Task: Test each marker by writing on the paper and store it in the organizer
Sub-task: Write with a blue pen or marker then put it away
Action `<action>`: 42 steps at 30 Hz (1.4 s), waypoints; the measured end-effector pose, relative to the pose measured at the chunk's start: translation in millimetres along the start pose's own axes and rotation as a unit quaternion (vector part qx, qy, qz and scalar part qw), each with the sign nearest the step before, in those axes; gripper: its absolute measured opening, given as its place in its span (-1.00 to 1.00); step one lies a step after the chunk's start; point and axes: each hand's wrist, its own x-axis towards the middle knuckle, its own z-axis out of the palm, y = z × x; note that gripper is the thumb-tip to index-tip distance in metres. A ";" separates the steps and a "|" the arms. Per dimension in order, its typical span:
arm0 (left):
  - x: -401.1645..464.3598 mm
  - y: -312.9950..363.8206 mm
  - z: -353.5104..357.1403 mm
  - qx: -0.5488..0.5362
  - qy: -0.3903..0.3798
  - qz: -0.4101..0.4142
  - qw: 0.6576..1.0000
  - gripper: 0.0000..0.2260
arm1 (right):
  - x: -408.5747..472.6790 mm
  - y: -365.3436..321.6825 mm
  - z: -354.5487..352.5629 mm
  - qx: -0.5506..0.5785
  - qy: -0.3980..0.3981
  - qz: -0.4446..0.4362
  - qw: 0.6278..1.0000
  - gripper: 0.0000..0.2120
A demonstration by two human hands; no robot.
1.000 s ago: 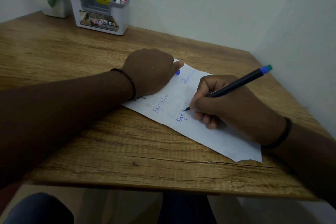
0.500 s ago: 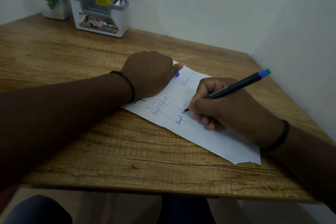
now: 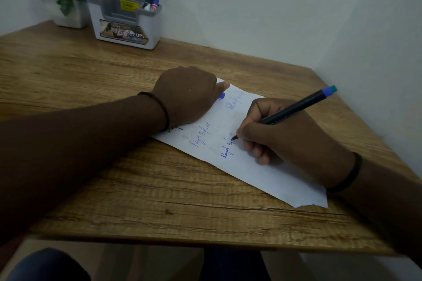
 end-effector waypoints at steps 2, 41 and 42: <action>0.2 -0.1 0.3 0.000 0.001 -0.001 1.000 -0.58 | 0.3 0.1 -0.5 0.002 0.002 0.002 1.000 -0.84; -1.3 -7.2 -21.1 -0.433 0.059 -0.019 0.899 -0.67 | 26.9 1.9 -13.0 0.279 0.065 -0.102 0.953 -0.86; -0.5 -5.0 -23.9 -0.471 0.042 -0.034 0.880 -0.66 | 27.3 2.5 -13.6 0.276 0.072 -0.111 0.952 -0.84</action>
